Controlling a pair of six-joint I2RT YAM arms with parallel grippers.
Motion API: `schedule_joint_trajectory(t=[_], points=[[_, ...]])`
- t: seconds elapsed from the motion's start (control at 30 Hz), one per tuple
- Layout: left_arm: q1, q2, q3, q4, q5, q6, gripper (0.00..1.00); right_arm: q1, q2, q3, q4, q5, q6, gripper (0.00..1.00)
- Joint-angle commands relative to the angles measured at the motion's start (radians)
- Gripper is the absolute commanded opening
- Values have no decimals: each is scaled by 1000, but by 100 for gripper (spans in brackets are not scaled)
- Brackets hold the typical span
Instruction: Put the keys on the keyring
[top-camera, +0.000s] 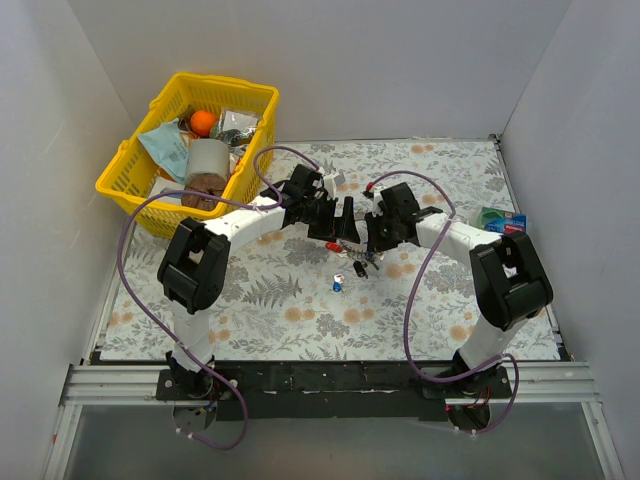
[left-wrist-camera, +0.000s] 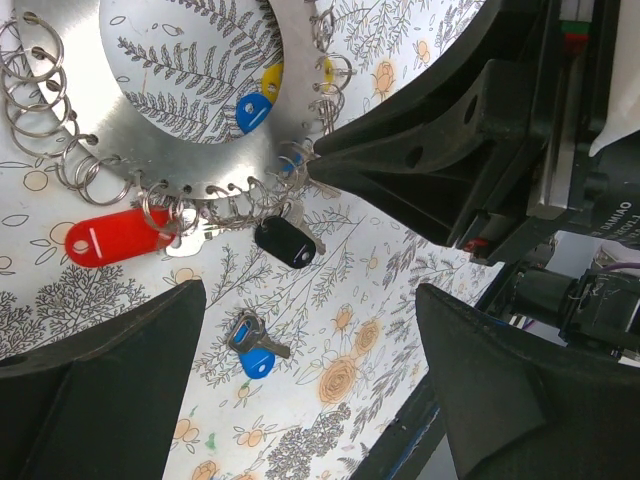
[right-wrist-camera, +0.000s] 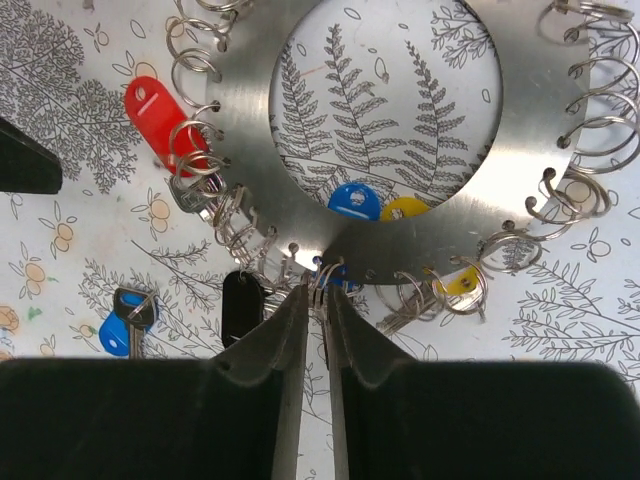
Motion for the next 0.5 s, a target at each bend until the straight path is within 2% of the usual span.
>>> schedule_joint_trajectory(t=[0.0, 0.17, 0.47], points=[[-3, -54, -3, 14, 11, 9, 86, -2, -9, 52, 13, -16, 5, 26], [-4, -52, -3, 15, 11, 11, 86, -12, -52, 43, 22, 9, 16, 40], [-3, -44, -1, 15, 12, 11, 86, -87, -125, -13, 39, -10, 40, 43]])
